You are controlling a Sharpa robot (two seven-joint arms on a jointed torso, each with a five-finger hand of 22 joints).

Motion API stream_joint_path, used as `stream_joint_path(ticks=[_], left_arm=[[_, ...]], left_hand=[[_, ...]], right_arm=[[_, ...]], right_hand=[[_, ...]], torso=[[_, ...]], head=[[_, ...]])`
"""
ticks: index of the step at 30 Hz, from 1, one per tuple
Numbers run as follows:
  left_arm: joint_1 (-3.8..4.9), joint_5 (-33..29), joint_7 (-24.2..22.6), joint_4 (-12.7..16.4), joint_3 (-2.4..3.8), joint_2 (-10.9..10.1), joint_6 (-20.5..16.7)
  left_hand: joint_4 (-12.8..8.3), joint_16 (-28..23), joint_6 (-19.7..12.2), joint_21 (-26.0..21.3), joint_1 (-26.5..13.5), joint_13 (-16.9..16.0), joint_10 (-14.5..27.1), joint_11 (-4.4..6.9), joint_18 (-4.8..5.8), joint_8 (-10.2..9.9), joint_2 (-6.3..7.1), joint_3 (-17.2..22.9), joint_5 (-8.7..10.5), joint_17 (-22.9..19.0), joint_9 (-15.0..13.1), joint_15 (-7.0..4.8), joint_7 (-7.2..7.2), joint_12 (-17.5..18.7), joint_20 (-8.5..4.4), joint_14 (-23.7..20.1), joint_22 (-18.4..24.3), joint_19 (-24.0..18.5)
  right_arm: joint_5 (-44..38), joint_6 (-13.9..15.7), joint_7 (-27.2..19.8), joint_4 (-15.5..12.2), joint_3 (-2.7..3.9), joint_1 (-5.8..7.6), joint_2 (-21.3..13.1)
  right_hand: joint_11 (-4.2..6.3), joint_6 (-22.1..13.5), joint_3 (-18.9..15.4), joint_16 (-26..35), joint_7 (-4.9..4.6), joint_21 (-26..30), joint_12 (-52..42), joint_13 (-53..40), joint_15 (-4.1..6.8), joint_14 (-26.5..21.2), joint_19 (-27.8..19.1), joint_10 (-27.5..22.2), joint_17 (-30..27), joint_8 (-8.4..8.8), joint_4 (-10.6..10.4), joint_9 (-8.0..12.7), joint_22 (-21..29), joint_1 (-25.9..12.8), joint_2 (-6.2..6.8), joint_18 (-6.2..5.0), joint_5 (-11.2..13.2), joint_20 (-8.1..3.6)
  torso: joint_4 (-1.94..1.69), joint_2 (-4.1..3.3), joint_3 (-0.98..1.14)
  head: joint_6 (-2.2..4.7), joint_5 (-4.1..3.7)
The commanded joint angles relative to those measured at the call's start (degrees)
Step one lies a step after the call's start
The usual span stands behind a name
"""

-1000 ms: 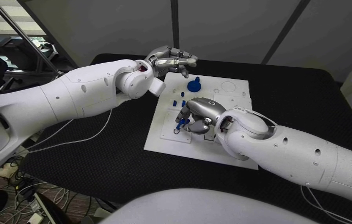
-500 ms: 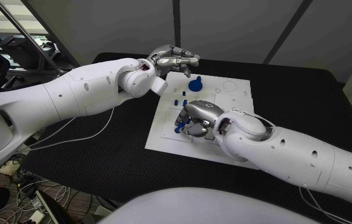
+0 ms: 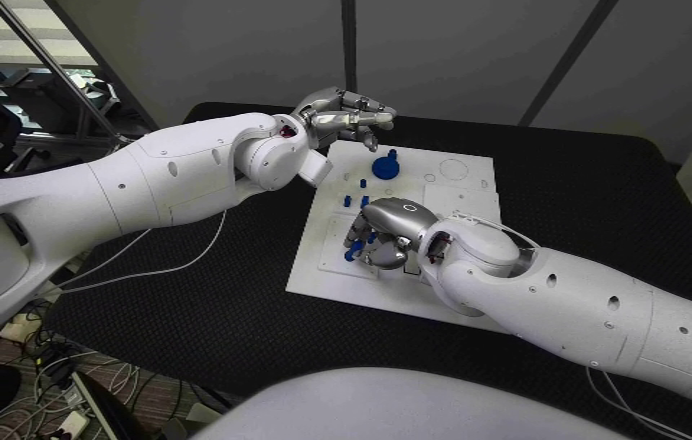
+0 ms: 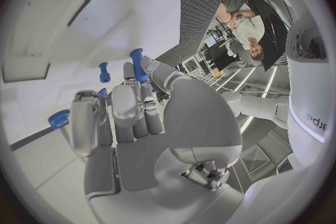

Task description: Assemble the parts on the task board

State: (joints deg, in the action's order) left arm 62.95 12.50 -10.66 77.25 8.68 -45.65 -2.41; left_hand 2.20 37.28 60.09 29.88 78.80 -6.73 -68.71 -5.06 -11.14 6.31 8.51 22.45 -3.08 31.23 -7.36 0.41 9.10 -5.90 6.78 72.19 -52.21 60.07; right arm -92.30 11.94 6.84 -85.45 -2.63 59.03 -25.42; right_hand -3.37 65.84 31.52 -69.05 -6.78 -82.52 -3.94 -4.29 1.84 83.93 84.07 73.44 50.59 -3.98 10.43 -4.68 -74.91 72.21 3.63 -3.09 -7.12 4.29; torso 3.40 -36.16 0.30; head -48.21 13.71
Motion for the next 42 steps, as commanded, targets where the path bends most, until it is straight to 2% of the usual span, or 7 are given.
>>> stream_joint_path(ticks=[1, 7, 16, 20, 26, 39, 42], left_arm=[[0.15, -0.44, -0.06, 0.01, 0.03, 0.07, 0.66], [0.21, -0.44, 0.06, -0.03, 0.00, 0.10, 0.71], [0.27, -0.44, 0.14, -0.01, -0.03, 0.16, 0.81], [0.28, -0.44, 0.11, 0.02, -0.03, 0.29, 0.87], [0.28, -0.44, 0.15, -0.07, -0.04, 0.27, 0.91], [0.28, -0.44, 0.26, -0.10, -0.05, -0.13, 0.86], [0.28, -0.44, 0.27, -0.08, -0.05, -0.22, 0.87]], left_hand=[[0.10, -0.18, -0.16, -0.23, -0.11, -0.10, 0.32, -0.21, 0.76, -0.37, -0.30, -0.32, 0.32, -0.09, -0.09, 0.44, -0.12, 0.19, 0.19, -0.15, 0.07, 0.40], [0.16, -0.23, -0.17, -0.37, -0.10, -0.14, 0.34, -0.21, 0.76, -0.40, -0.35, -0.44, 0.32, -0.10, -0.11, 0.44, -0.13, 0.19, 0.20, -0.17, 0.17, 0.44], [0.17, -0.25, -0.17, -0.41, -0.06, -0.15, 0.34, -0.21, 0.75, -0.40, -0.41, -0.45, 0.32, -0.11, -0.12, 0.44, -0.14, 0.19, 0.20, -0.17, 0.21, 0.45], [0.17, -0.26, -0.17, -0.43, -0.05, -0.15, 0.35, -0.21, 0.75, -0.40, -0.43, -0.46, 0.32, -0.11, -0.12, 0.44, -0.14, 0.20, 0.20, -0.18, 0.22, 0.46], [0.17, -0.26, -0.17, -0.43, -0.05, -0.15, 0.35, -0.21, 0.75, -0.40, -0.43, -0.46, 0.32, -0.11, -0.12, 0.44, -0.14, 0.20, 0.20, -0.18, 0.22, 0.46], [0.17, -0.26, -0.17, -0.43, -0.05, -0.15, 0.35, -0.21, 0.75, -0.40, -0.43, -0.46, 0.32, -0.11, -0.12, 0.44, -0.14, 0.20, 0.20, -0.18, 0.22, 0.46], [0.17, -0.26, -0.17, -0.43, -0.05, -0.15, 0.35, -0.21, 0.75, -0.40, -0.43, -0.46, 0.32, -0.11, -0.12, 0.44, -0.14, 0.20, 0.20, -0.18, 0.22, 0.46]], right_arm=[[-1.79, -1.16, 0.80, 0.34, -0.05, 0.03, 0.20], [-1.64, -0.69, -0.46, 0.57, -0.14, 0.03, 0.65], [-0.34, 2.50, -2.20, 0.45, -0.24, 0.03, 0.60], [0.46, 4.34, -3.02, 0.34, -0.26, 0.03, 0.44], [1.41, 6.45, -3.90, -0.13, -0.26, 0.03, 0.02], [1.45, 6.23, -2.85, -2.54, -0.27, 0.02, -2.20], [1.28, 7.23, -2.65, -3.39, -0.26, 0.02, -3.10]], right_hand=[[-0.19, -1.09, -0.52, 0.29, -0.52, 0.45, 0.43, 0.35, -0.43, -0.34, 0.66, -1.87, -0.21, 0.41, 0.05, 0.21, -5.72, -1.12, 1.13, 0.57, 0.26, 0.26], [-1.34, -3.28, -1.71, 0.80, -1.10, 1.73, 0.39, 0.66, -1.46, -0.67, -0.19, -6.64, -1.36, 0.44, -0.20, 0.68, -4.33, -3.38, 3.66, 0.20, 1.10, 1.19], [-1.82, -5.31, -4.91, 1.55, -1.10, 4.00, -0.43, 0.45, -1.86, -1.05, -1.54, -10.61, -2.73, 0.39, -0.51, 0.82, -1.86, -4.34, 5.11, -0.49, 1.33, 1.79], [-1.89, -5.74, -6.43, 1.62, -1.04, 4.34, -0.79, 0.40, -1.93, -1.07, -1.65, -11.51, -2.93, 0.35, -0.72, 0.79, -1.52, -4.26, 5.09, -0.57, 1.37, 1.85], [-1.88, -5.79, -6.99, 1.48, -1.14, 4.12, -1.10, 0.34, -1.91, -1.00, -1.47, -11.60, -2.75, 0.31, -0.84, 0.77, -1.78, -4.17, 4.92, -0.49, 1.36, 1.87], [-1.75, -6.07, -8.01, 1.20, -1.14, 3.76, -2.09, 0.20, -1.83, -0.86, -1.14, -11.24, -2.48, 0.31, -0.82, 0.75, -2.22, -3.53, 4.48, -0.38, 1.21, 1.84], [-1.73, -6.14, -8.23, 1.31, -1.11, 3.96, -2.24, 0.20, -1.81, -0.89, -1.25, -11.19, -2.74, 0.32, -0.79, 0.76, -2.00, -3.48, 4.55, -0.44, 1.22, 1.82]], torso=[[-0.02, -0.01, -0.01], [0.00, -0.01, 0.01], [0.04, 0.01, 0.02], [0.06, 0.04, 0.01], [0.05, 0.03, 0.07], [0.10, -0.02, 0.02], [0.09, 0.00, 0.06]], head=[[-0.02, 0.02], [-0.06, 0.04], [0.02, 0.08], [0.05, 0.07], [0.19, 0.02], [0.23, 0.05], [0.30, -0.02]])
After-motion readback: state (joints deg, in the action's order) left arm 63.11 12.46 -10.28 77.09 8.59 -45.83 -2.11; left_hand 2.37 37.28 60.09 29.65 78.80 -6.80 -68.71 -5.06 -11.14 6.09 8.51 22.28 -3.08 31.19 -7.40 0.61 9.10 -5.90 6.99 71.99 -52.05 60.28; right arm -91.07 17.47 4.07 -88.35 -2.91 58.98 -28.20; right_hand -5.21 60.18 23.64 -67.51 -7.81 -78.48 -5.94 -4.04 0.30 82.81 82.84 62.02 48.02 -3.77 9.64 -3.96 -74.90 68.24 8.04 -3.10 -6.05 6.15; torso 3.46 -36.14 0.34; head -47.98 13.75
